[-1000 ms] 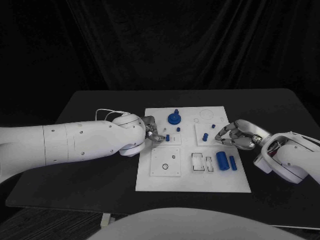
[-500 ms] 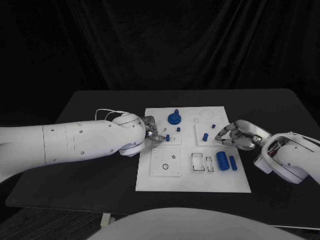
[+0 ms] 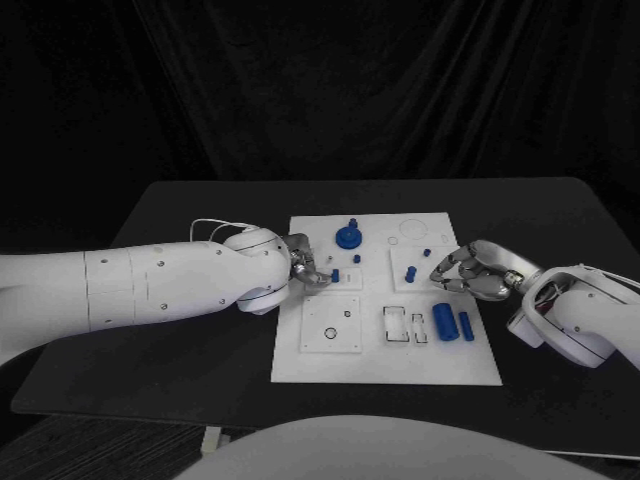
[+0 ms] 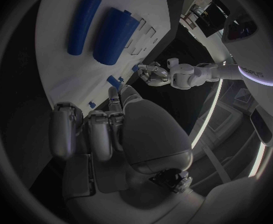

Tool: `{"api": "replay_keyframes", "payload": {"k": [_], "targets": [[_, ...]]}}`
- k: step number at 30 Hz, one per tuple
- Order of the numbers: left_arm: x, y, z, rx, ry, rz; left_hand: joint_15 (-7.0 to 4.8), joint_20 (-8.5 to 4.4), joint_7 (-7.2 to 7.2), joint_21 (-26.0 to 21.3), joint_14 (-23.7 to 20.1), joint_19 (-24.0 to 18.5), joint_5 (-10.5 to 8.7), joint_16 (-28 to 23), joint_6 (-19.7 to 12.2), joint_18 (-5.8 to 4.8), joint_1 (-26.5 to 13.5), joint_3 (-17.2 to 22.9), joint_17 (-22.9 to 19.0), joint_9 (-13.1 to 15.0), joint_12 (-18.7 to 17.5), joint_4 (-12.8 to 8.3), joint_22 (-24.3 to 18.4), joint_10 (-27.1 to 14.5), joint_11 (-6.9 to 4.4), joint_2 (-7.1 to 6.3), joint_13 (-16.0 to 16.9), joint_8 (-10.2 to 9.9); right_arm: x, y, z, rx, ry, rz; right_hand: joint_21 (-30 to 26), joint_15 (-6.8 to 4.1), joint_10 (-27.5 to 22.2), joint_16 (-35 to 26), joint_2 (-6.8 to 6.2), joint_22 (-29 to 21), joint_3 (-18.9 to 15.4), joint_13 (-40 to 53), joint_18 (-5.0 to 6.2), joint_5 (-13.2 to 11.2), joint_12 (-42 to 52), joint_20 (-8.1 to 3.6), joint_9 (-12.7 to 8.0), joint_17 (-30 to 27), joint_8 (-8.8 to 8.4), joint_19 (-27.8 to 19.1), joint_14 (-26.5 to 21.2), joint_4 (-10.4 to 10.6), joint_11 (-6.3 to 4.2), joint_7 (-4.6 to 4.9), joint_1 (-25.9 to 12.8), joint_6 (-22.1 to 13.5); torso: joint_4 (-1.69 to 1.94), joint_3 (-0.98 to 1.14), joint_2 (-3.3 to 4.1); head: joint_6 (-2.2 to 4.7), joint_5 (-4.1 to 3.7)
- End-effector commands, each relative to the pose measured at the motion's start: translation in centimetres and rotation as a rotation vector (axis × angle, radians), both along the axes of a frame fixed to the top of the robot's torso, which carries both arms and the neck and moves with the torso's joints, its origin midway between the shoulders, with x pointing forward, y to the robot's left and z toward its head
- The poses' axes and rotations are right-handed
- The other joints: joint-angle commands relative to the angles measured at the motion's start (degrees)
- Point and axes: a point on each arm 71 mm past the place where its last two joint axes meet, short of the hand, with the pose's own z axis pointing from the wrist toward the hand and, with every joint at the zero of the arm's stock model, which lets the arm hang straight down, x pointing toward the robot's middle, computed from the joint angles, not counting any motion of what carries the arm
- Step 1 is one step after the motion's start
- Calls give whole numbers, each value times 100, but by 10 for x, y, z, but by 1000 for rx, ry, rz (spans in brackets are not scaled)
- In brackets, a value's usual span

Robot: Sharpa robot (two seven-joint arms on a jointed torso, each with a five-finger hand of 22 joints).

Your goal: Assemble the parts on the task board

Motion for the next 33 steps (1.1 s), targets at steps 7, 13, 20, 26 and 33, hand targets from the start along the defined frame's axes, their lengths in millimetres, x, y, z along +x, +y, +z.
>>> {"api": "replay_keyframes", "payload": {"k": [7,13,20,26,33], "targets": [[-5,-5,-5,13,67,-40,-12,-15,-92,10,416,10,-138,15,-160,59,-80,-213,1099,547,78,7,910,68,-44,128,731,747,-1,1,-2,-2,11,6,-30,-31,679,15,-20,1136,17,303,54,64,-17,3,9,1509,29,-41,603,-27,-103,2,55,32,-1,-1,-4,-1,8],[-4,-5,-5,19,73,-46,-28,-31,-121,32,425,19,-64,41,-217,56,-24,-213,1118,698,95,1,916,77,-67,166,743,936,-1,0,-2,-3,13,7,-29,-31,679,15,-20,1136,24,303,53,94,-17,4,9,1509,28,-40,603,-32,-103,3,57,30,-4,-1,-4,-1,18],[-3,-5,-4,8,62,-48,-47,-46,-146,56,434,29,73,68,-269,51,99,-182,1139,798,144,-14,922,105,-88,150,780,1061,-1,1,-2,-3,15,8,-32,-30,679,15,-21,1135,27,303,54,109,-17,4,9,1509,27,-42,603,-34,-103,3,57,28,-3,0,1,-1,26],[-3,-5,-4,14,69,-50,-49,-48,-146,65,434,32,72,66,-278,50,112,-184,1137,808,142,-12,924,104,-91,139,778,1073,-1,1,-3,-4,18,10,-34,-30,679,15,-22,1135,32,303,55,125,-17,4,9,1509,27,-43,603,-38,-102,4,59,27,1,0,1,-1,17],[-5,-4,-1,8,64,-53,-50,-50,-143,63,433,33,59,64,-295,50,112,-193,1135,817,137,-6,923,101,-90,122,773,1082,-1,1,-3,-4,18,10,-33,-30,679,15,-22,1135,36,303,54,140,-17,4,9,1509,27,-42,603,-42,-102,4,61,27,0,0,-2,-1,14]]}}
